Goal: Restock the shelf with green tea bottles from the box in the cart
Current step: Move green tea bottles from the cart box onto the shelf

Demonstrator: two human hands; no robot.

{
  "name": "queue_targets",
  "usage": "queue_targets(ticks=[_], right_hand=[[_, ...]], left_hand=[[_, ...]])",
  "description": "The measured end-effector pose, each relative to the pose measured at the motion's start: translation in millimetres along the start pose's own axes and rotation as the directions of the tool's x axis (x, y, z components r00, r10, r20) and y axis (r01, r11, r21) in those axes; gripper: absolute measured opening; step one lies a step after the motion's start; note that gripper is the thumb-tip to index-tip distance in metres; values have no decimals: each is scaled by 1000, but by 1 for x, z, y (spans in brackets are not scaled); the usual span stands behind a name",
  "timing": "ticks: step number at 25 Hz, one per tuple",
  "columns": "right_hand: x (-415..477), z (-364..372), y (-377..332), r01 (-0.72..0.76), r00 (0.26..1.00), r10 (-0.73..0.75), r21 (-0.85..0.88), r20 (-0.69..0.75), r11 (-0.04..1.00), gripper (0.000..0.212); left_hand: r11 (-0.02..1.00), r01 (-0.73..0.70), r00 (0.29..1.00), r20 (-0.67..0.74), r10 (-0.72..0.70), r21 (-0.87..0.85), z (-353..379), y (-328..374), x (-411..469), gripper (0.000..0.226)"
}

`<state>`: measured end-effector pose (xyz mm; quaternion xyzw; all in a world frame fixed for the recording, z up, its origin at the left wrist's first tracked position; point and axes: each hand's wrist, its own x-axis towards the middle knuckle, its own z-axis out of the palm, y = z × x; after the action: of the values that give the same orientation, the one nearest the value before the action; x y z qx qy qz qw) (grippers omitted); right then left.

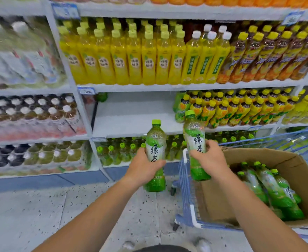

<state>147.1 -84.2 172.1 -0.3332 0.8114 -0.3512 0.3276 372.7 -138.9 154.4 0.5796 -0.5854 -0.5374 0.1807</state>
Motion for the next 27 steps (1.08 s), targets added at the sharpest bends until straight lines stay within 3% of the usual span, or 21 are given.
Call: queue_targets(ticks=[7,17,27], right_hand=[[8,93,-63,123,988,-127,52,83,991,29],[101,188,-92,189,952,-202,77,230,979,40],[228,304,-53,332,930,-355,193,99,923,52]], left_hand=[[999,-25,991,-130,30,39,-104,-18,42,50],[1000,-5,940,-342,11,18,-149,-27,147,59],[985,-141,887,-429,169,96,-143,-105,293,41]])
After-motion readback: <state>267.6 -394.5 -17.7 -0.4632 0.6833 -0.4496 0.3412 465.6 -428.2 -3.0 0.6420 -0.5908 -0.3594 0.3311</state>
